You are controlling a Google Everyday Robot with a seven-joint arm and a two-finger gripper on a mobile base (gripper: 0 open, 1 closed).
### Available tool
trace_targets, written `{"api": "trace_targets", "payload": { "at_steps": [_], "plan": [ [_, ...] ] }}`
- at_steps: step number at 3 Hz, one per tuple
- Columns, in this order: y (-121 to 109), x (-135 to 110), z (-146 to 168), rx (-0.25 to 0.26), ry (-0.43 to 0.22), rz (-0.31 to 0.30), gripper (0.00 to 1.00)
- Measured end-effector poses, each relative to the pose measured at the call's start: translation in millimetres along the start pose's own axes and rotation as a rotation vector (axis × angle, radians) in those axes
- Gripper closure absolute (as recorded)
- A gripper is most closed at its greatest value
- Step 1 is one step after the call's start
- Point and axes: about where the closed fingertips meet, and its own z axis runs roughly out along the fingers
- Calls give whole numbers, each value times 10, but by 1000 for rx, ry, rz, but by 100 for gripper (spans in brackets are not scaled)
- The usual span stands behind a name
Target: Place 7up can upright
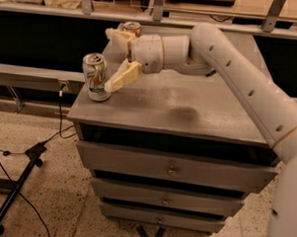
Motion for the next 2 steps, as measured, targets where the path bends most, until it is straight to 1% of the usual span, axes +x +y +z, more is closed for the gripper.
{"api": "trace_targets", "payload": {
  "at_steps": [1,2],
  "plan": [
    [43,-219,-254,139,76,-56,0],
    [46,-213,-209,126,69,-55,0]
  ]
}}
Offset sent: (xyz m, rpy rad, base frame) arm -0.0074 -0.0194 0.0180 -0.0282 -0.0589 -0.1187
